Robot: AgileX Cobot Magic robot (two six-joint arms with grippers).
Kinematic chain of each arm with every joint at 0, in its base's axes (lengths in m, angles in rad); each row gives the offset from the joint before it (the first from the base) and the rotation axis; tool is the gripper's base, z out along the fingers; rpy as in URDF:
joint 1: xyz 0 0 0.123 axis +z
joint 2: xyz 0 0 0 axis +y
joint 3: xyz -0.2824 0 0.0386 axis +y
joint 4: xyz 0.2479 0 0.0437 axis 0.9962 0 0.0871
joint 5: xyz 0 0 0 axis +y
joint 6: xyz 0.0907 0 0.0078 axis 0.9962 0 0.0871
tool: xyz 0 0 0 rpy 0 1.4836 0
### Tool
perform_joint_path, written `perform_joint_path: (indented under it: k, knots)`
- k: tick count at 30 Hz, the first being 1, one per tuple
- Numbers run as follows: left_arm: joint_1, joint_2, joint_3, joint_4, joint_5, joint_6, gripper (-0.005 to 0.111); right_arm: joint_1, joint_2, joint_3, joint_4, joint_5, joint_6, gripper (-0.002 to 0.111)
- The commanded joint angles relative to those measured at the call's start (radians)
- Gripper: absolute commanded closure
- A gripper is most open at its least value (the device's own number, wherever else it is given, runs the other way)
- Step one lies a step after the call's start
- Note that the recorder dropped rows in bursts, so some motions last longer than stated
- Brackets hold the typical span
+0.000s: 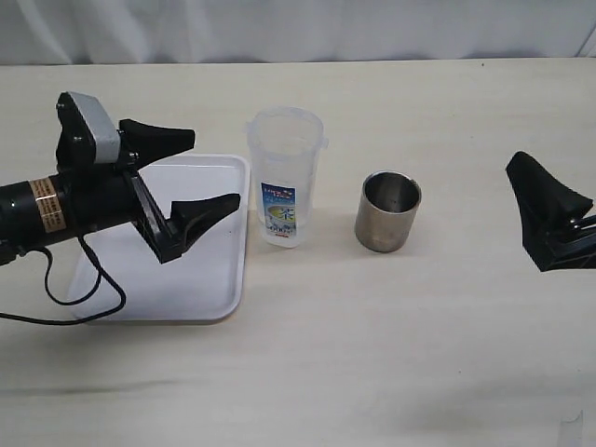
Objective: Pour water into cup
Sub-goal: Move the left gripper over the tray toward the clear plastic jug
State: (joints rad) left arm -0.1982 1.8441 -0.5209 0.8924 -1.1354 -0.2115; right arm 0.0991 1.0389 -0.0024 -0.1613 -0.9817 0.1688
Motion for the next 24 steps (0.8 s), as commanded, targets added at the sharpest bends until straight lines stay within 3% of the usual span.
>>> perform_joint_path:
  k: [1,11,24]
  knots:
    - [-0.045,0.005,-0.005,-0.005,0.0,0.037,0.013,-0.004,0.002,0.002,-0.011,-0.013,0.003,0.017]
    - [-0.071,0.108,-0.082,-0.028,0.013,0.077,0.014,-0.004,0.002,0.002,-0.011,-0.013,0.003,0.017]
    - [-0.071,0.282,-0.267,0.073,0.004,0.07,0.014,-0.004,0.002,0.002,-0.011,-0.013,0.003,0.017]
